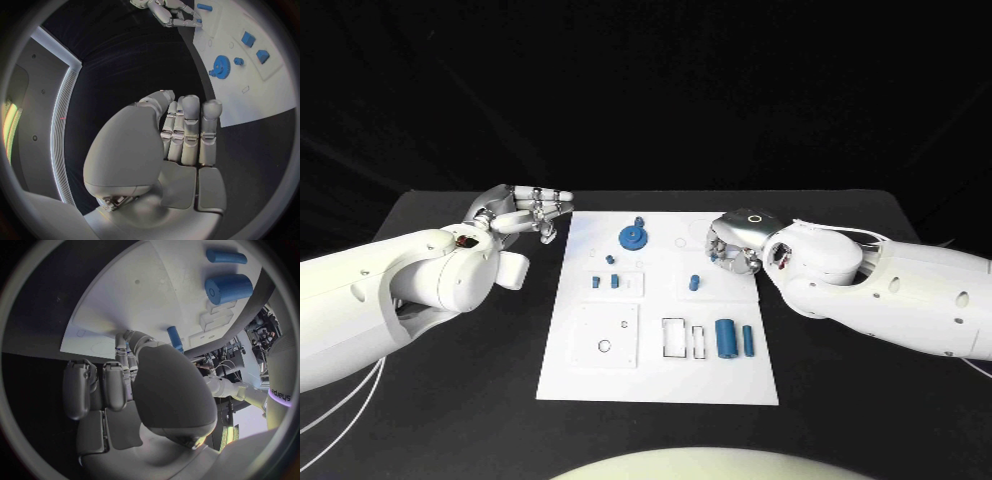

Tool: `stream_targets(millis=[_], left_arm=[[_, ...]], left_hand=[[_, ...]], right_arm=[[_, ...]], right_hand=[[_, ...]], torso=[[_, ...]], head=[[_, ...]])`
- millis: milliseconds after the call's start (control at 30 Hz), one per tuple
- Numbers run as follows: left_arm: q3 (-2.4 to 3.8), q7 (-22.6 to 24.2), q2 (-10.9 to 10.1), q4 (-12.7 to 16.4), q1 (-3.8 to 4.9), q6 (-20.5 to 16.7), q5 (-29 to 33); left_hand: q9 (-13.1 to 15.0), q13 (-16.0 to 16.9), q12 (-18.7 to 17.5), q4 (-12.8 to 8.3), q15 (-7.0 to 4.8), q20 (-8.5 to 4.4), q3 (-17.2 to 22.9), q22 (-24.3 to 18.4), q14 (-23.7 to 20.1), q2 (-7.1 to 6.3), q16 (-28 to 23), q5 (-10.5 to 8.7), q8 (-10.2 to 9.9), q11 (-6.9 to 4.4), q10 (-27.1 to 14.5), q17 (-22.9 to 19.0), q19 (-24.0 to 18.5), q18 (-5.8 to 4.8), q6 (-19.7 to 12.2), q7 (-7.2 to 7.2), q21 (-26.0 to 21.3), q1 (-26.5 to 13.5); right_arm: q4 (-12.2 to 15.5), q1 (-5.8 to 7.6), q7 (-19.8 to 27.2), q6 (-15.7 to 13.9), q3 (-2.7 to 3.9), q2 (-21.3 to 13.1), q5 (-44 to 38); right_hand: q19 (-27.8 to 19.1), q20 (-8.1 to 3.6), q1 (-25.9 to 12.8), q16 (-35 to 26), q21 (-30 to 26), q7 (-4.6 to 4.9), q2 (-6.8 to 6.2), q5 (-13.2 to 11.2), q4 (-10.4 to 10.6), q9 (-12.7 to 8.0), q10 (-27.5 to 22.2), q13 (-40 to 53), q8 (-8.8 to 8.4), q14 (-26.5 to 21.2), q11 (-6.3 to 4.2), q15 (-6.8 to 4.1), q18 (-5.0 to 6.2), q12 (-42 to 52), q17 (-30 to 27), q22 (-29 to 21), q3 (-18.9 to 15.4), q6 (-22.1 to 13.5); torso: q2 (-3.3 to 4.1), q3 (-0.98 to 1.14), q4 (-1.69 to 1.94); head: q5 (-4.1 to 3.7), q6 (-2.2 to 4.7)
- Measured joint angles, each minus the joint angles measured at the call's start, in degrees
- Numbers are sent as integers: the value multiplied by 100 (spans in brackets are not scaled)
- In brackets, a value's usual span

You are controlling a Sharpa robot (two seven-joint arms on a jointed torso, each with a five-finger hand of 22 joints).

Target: Assemble the parts on the task board

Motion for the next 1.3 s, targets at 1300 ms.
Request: stream_targets(millis=[1300], left_arm=[[-3,-25,127,-120,-1,-18,2]], left_hand=[[-32,-1,0,-26,20,0,-5,-37,-20,-1,-44,0,-21,21,-62,-54,0,-1,-51,48,-54,-1]], right_arm=[[1447,50,3,-719,80,38,345]], right_hand=[[-1,0,-201,23,129,-15,-40,-24,-8,69,102,-2,-12,-20,-17,-19,0,-80,4,-3,5,55]], torso=[[-12,-10,-9]], head=[[467,19]])
